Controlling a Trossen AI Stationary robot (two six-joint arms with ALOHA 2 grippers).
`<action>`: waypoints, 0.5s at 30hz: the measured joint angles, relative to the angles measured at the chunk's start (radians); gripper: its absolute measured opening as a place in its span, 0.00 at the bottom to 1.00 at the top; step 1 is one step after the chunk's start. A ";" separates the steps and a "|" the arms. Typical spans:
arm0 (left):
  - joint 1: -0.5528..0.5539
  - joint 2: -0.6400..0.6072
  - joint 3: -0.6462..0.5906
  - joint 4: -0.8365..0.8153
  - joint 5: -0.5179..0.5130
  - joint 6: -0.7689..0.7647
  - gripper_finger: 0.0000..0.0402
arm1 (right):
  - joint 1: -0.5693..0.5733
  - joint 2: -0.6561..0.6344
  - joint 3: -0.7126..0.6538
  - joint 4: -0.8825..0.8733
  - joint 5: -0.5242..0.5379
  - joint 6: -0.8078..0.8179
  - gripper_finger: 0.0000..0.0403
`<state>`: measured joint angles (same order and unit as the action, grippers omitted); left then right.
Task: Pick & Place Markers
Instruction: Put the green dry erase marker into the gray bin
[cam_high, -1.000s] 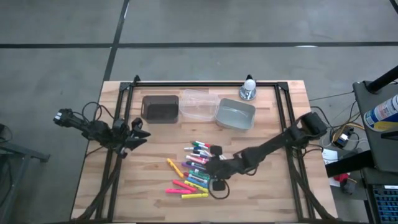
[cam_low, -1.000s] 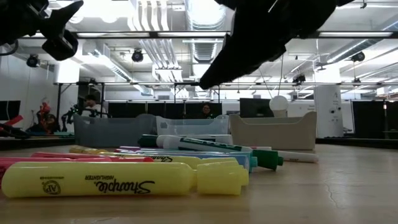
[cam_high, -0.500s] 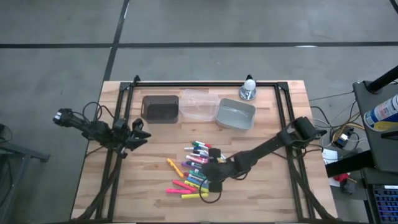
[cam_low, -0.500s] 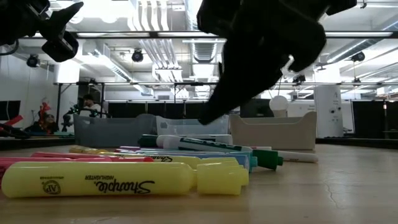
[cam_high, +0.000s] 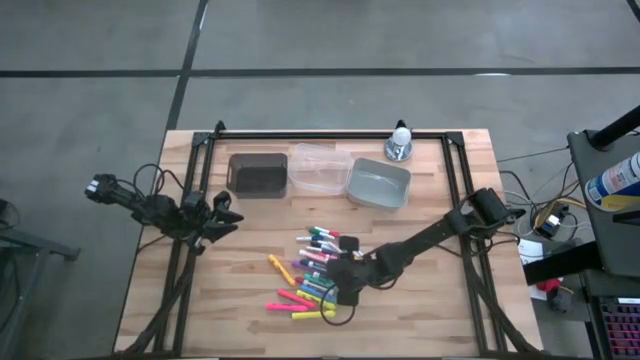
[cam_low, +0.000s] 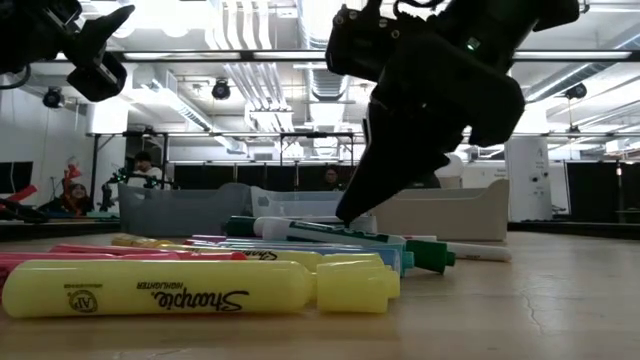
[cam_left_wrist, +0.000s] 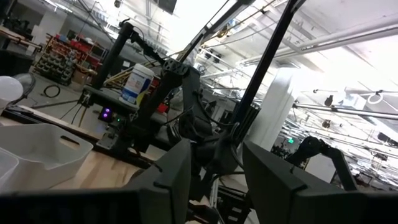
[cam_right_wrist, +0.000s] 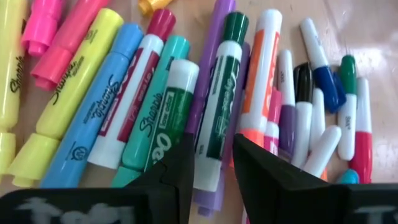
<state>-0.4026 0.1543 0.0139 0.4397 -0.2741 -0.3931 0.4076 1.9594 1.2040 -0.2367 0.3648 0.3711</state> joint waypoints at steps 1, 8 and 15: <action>0.000 0.000 0.000 0.002 0.000 0.000 0.35 | 0.000 0.000 -0.003 0.001 -0.001 0.005 0.26; 0.000 0.000 -0.002 0.003 0.000 -0.001 0.35 | 0.000 0.000 -0.021 0.001 -0.005 0.022 0.28; 0.000 0.000 -0.002 0.002 0.000 -0.001 0.35 | 0.000 0.000 -0.035 0.004 -0.006 0.023 0.25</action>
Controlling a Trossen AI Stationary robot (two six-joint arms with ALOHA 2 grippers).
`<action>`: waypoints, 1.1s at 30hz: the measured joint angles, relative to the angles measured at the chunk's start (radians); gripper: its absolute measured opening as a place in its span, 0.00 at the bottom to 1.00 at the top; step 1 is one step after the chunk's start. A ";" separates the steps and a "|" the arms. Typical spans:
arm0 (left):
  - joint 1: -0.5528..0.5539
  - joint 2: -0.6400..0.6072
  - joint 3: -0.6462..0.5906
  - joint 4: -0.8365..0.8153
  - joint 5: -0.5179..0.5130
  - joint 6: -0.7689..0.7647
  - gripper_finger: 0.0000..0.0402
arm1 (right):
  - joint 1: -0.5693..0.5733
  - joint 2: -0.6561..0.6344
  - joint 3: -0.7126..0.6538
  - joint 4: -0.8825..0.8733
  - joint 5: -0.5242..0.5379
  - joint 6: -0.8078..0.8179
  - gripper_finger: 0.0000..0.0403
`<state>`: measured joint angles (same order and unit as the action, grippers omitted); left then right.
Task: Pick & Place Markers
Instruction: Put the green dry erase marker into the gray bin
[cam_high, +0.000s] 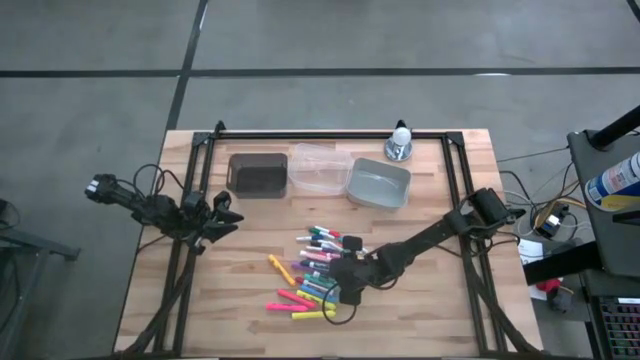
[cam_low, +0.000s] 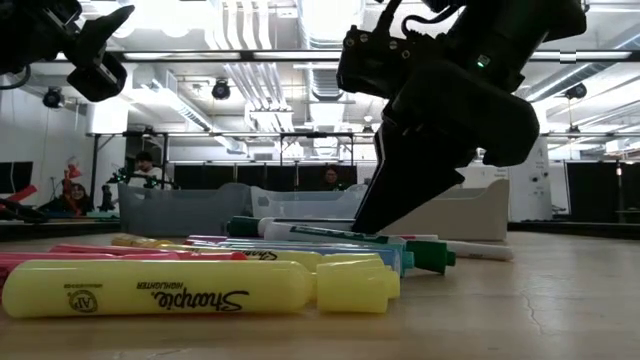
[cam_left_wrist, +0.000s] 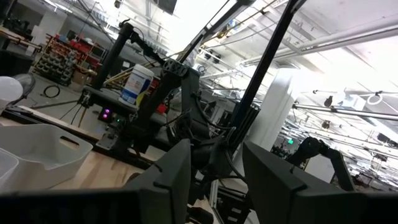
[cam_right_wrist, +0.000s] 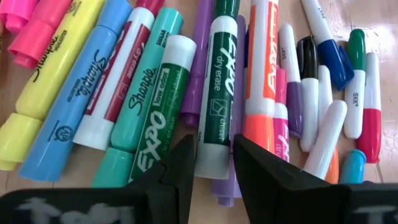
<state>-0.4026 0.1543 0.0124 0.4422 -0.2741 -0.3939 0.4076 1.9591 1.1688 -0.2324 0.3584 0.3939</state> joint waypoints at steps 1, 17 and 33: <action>0.000 0.000 0.000 0.000 0.000 0.000 0.35 | 0.000 0.000 0.000 0.000 0.000 0.000 0.25; 0.000 0.000 0.000 -0.001 0.000 -0.002 0.35 | -0.002 0.002 0.000 0.004 -0.024 -0.001 0.21; 0.000 0.000 0.000 -0.001 0.000 -0.004 0.35 | -0.003 0.002 -0.002 0.004 -0.011 -0.024 0.17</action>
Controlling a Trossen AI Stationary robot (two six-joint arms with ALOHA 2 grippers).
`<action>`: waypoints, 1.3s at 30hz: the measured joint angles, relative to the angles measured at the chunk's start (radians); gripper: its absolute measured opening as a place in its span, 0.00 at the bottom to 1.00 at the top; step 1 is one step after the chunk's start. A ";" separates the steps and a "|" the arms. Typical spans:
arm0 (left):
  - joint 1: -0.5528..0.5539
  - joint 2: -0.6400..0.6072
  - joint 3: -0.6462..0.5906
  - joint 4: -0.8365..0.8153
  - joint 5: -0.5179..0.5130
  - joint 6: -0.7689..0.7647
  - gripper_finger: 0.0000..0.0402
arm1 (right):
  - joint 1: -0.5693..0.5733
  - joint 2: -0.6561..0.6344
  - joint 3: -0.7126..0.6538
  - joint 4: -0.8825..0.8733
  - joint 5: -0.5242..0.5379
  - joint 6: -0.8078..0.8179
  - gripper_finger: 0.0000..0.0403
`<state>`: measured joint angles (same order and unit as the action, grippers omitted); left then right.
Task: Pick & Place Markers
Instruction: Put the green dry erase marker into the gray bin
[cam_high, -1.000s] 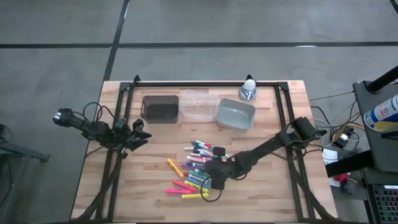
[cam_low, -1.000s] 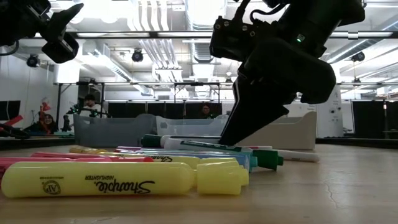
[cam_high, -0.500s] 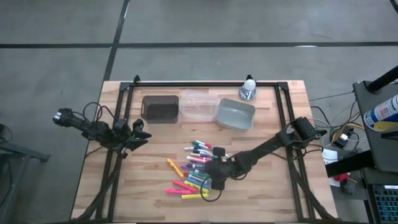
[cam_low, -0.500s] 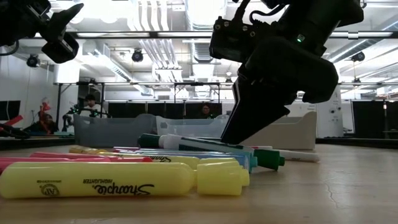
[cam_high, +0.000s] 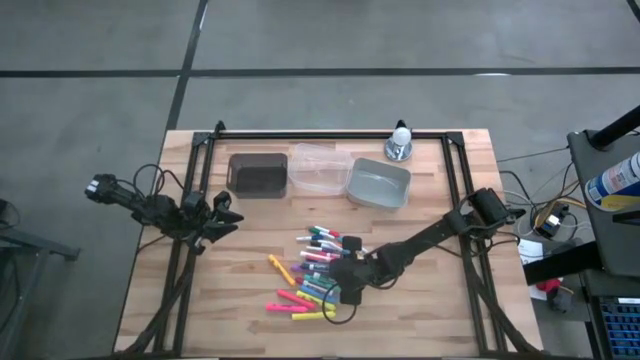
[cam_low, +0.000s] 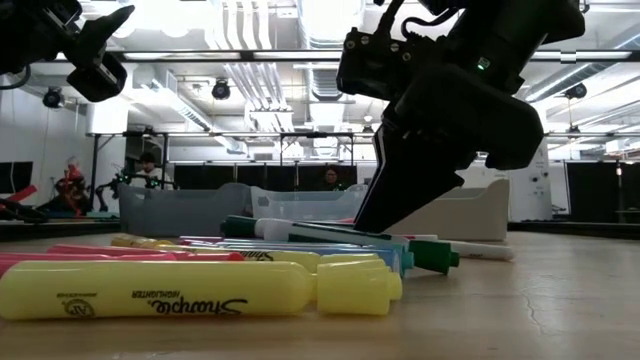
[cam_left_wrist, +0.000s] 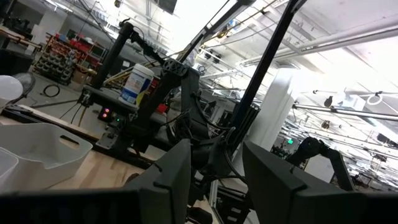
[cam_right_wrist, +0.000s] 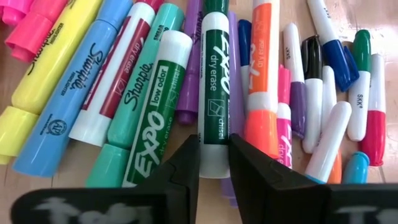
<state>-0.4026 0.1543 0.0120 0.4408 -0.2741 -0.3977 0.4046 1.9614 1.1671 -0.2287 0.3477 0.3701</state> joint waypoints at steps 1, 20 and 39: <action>0.000 0.000 0.000 0.000 0.000 0.000 0.35 | 0.000 0.000 0.000 0.000 0.000 -0.004 0.16; 0.000 0.000 0.000 0.000 0.000 -0.007 0.35 | 0.000 0.000 0.000 0.000 0.018 -0.007 0.19; 0.000 0.000 0.000 0.000 0.000 -0.007 0.35 | -0.003 0.000 -0.025 0.009 0.012 0.012 0.34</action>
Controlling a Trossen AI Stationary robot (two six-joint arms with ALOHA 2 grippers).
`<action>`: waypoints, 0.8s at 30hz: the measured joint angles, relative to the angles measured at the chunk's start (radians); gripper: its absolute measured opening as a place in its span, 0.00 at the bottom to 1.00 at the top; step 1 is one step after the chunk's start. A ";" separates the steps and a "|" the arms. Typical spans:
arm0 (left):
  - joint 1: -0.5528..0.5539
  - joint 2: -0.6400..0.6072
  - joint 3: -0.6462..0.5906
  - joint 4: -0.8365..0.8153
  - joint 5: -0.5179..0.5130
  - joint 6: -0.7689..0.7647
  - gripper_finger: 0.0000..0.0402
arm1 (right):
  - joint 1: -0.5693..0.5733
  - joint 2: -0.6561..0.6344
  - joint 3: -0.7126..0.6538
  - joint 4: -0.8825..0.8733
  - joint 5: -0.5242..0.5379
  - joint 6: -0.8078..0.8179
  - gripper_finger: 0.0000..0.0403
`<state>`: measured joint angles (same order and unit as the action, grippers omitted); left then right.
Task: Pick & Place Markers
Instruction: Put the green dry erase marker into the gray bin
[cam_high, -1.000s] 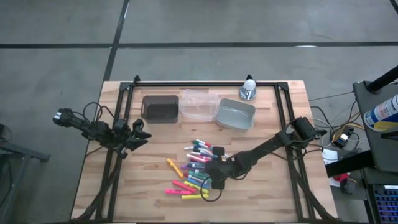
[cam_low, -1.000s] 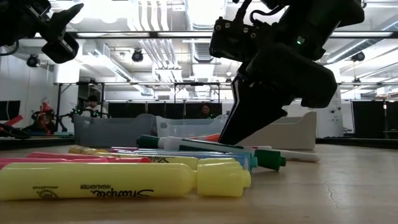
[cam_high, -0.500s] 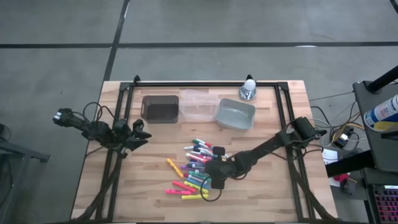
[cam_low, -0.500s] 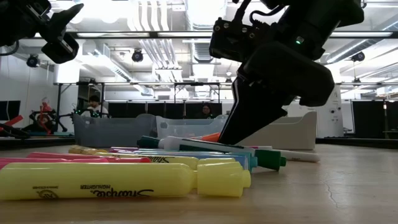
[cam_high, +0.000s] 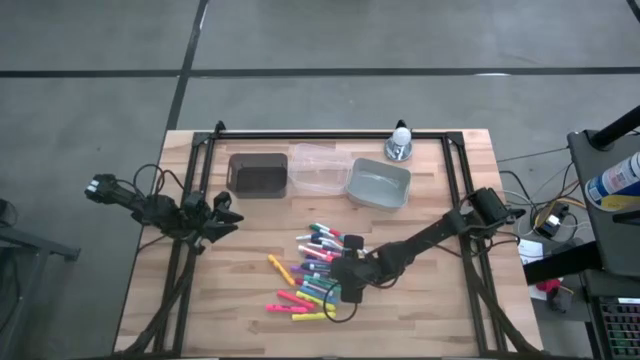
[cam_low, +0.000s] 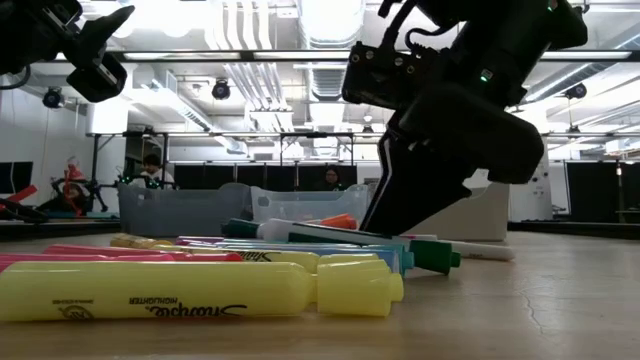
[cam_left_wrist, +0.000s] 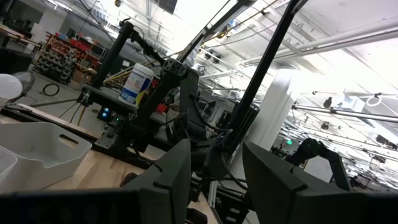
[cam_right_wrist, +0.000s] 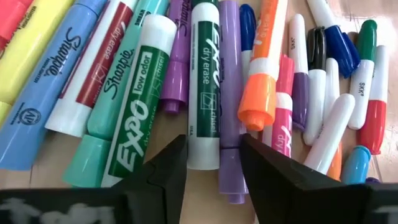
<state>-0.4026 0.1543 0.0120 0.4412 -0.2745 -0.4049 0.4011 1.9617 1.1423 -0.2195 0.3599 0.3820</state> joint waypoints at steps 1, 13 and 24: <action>0.000 0.000 0.000 0.000 0.000 0.000 0.35 | 0.000 0.000 0.000 0.002 -0.001 0.000 0.33; 0.000 0.000 0.000 0.000 -0.004 0.001 0.35 | -0.006 0.051 -0.002 0.074 -0.025 -0.041 0.29; 0.000 0.000 0.000 -0.001 -0.004 0.000 0.35 | -0.019 0.058 -0.002 0.080 -0.028 -0.045 0.19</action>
<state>-0.4023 0.1539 0.0116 0.4400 -0.2783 -0.4046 0.3825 2.0197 1.1404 -0.1397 0.3320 0.3367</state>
